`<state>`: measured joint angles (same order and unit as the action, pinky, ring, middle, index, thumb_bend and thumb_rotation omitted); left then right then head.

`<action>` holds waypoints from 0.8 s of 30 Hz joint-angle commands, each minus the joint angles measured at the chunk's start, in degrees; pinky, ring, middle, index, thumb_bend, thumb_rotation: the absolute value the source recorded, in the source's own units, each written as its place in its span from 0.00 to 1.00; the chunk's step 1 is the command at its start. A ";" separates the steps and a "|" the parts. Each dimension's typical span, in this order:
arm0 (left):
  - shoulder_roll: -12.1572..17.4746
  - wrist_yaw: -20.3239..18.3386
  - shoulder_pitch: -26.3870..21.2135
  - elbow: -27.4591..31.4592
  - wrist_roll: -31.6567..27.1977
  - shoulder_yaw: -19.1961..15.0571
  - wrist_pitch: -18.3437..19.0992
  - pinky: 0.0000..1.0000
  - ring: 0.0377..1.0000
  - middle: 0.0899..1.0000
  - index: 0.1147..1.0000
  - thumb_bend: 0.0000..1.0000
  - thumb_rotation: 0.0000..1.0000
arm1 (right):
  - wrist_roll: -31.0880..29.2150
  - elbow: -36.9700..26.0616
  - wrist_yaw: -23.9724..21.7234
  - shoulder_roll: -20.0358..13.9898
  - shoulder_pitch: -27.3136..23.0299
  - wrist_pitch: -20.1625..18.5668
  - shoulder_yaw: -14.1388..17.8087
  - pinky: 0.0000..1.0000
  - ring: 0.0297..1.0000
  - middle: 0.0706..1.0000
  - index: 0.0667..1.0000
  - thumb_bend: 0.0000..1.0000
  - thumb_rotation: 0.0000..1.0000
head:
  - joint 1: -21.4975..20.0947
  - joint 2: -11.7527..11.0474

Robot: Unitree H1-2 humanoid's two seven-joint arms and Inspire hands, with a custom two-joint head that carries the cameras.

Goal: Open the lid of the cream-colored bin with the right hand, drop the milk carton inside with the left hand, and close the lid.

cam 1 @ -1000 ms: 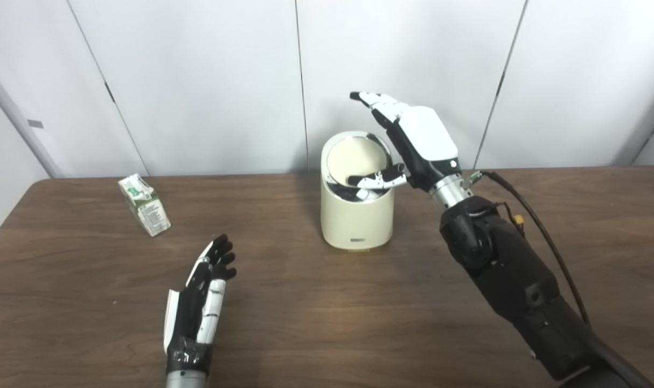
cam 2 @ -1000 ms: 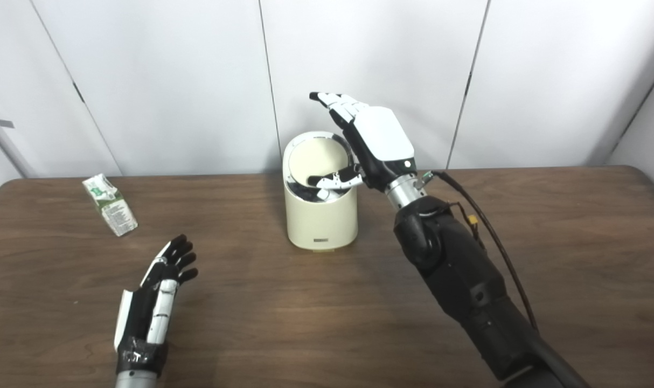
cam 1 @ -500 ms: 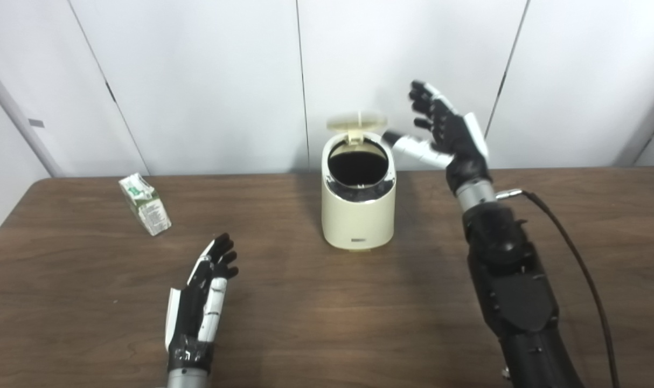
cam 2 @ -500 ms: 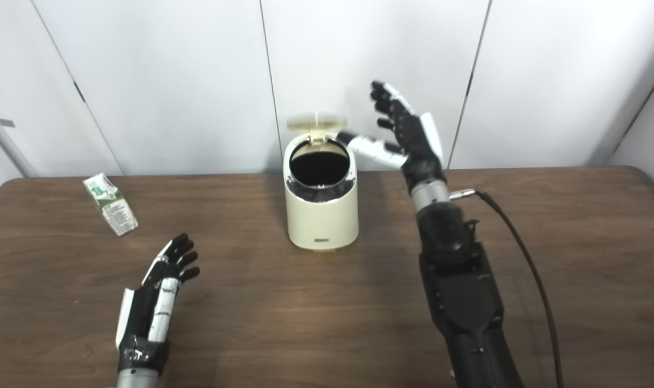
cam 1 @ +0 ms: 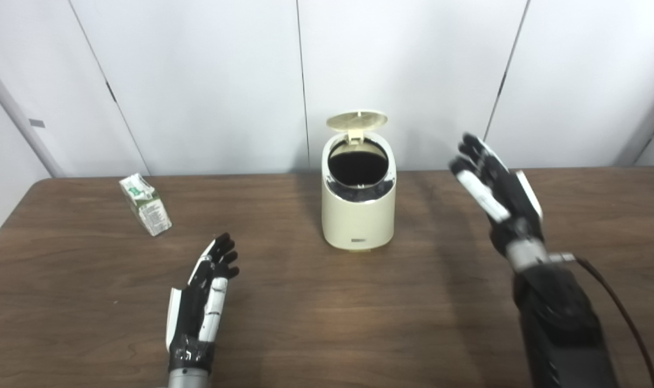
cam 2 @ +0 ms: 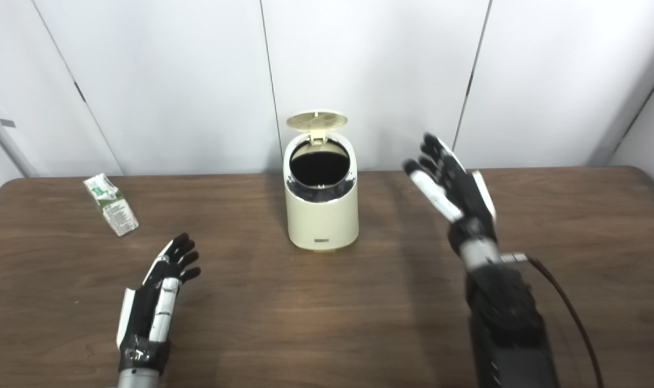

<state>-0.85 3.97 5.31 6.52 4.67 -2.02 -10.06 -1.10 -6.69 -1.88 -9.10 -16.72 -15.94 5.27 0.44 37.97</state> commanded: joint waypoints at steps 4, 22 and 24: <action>-0.19 -0.34 1.00 -1.71 -1.59 0.03 -1.03 0.81 0.85 0.87 0.90 0.58 0.86 | -0.50 -3.53 -1.00 -1.22 2.92 2.81 -0.06 0.91 0.95 0.95 0.93 0.59 0.76 | -0.61 0.09; -0.72 0.64 2.17 0.54 0.27 0.47 -0.48 0.80 0.84 0.86 0.89 0.59 0.85 | -2.38 -1.37 -2.40 -2.07 14.40 12.60 1.70 0.98 1.00 0.99 0.98 0.63 0.95 | 12.49 -1.69; -1.19 0.94 2.23 1.45 0.58 0.50 -0.04 0.81 0.84 0.86 0.89 0.58 0.82 | -2.67 0.04 -3.13 -3.01 14.59 14.84 1.92 0.98 1.00 1.00 0.99 0.63 0.94 | 15.20 -2.53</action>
<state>-0.97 4.16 6.00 7.33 4.82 -2.01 -9.90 -3.14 -6.33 -4.40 -10.69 -0.96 -4.84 6.45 15.53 35.43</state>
